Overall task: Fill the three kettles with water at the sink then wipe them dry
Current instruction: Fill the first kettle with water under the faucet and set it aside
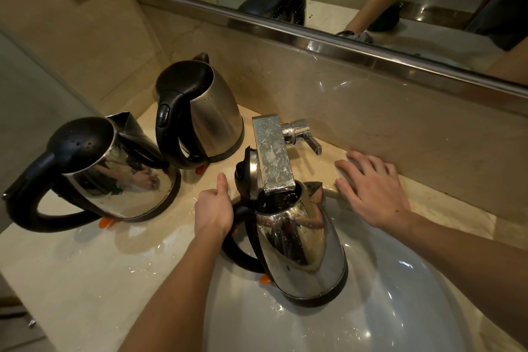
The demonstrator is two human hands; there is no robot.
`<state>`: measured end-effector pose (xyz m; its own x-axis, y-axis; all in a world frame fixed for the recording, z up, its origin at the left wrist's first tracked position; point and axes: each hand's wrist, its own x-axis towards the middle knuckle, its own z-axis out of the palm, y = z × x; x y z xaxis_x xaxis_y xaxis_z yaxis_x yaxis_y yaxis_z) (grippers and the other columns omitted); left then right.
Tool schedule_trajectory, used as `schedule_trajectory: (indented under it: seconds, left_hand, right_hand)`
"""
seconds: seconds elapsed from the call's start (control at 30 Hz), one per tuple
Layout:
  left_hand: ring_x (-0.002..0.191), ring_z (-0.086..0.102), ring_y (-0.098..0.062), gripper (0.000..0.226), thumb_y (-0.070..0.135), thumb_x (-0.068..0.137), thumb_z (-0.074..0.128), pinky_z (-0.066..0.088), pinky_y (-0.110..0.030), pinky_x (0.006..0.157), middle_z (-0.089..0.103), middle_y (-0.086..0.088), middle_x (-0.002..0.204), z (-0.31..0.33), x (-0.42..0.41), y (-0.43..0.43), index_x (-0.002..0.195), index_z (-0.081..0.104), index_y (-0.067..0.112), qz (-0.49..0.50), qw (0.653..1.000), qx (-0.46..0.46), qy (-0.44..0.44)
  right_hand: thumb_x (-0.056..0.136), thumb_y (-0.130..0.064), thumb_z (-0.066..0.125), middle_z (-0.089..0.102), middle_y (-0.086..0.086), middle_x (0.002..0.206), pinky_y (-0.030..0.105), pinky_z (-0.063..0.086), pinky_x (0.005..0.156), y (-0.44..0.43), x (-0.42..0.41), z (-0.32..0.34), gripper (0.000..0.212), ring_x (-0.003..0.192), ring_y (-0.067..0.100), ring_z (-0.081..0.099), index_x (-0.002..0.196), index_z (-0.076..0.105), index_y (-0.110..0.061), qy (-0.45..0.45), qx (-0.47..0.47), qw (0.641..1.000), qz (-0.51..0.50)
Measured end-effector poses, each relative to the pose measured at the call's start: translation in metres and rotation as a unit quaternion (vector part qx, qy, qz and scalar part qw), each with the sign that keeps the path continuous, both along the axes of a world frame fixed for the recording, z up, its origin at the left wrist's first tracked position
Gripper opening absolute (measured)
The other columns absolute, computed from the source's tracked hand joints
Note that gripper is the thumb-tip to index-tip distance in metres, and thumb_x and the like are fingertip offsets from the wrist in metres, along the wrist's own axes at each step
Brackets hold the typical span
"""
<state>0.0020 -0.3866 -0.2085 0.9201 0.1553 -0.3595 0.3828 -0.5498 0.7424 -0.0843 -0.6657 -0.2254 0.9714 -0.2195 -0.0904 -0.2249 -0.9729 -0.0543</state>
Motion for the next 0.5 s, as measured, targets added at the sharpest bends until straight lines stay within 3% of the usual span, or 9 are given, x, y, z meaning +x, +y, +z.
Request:
schedule_trajectory:
  seconds: [0.23, 0.37, 0.5]
  left_hand:
    - [0.066, 0.053, -0.024, 0.06, 0.052, 0.104, 0.027, 0.038, -0.031, 0.059, 0.052, -0.012, 0.068, 0.0026, -0.001, -0.0004, 0.066, 0.042, 0.008, 0.0, 1.0, 0.0, 0.001]
    - [0.067, 0.054, -0.025, 0.061, 0.054, 0.103, 0.027, 0.04, -0.035, 0.068, 0.053, -0.012, 0.068, 0.0016, -0.0005, 0.0004, 0.065, 0.042, 0.009, 0.002, 1.0, -0.001, 0.003]
    - [0.064, 0.049, -0.023, 0.06, 0.052, 0.104, 0.027, 0.039, -0.035, 0.066, 0.048, -0.01, 0.065, 0.0045, -0.002, -0.0008, 0.064, 0.039, 0.01, 0.001, 1.0, 0.001, -0.002]
  right_hand:
    - [0.094, -0.059, 0.011, 0.035, -0.006, 0.15, 0.041, 0.029, 0.105, -0.0005, -0.0005, -0.0001, 0.057, 0.133, 0.018, 0.03, 0.138, 0.039, -0.038, -0.002, 0.001, 1.0, 0.0]
    - [0.093, -0.059, 0.01, 0.035, -0.006, 0.15, 0.041, 0.029, 0.105, 0.0, -0.0003, 0.0004, 0.057, 0.134, 0.019, 0.03, 0.138, 0.039, -0.038, 0.001, 0.0, 1.0, 0.001]
    - [0.093, -0.06, 0.009, 0.035, -0.005, 0.151, 0.041, 0.029, 0.105, 0.0001, -0.0002, 0.0005, 0.059, 0.134, 0.019, 0.03, 0.139, 0.039, -0.038, 0.001, -0.002, 1.0, -0.002]
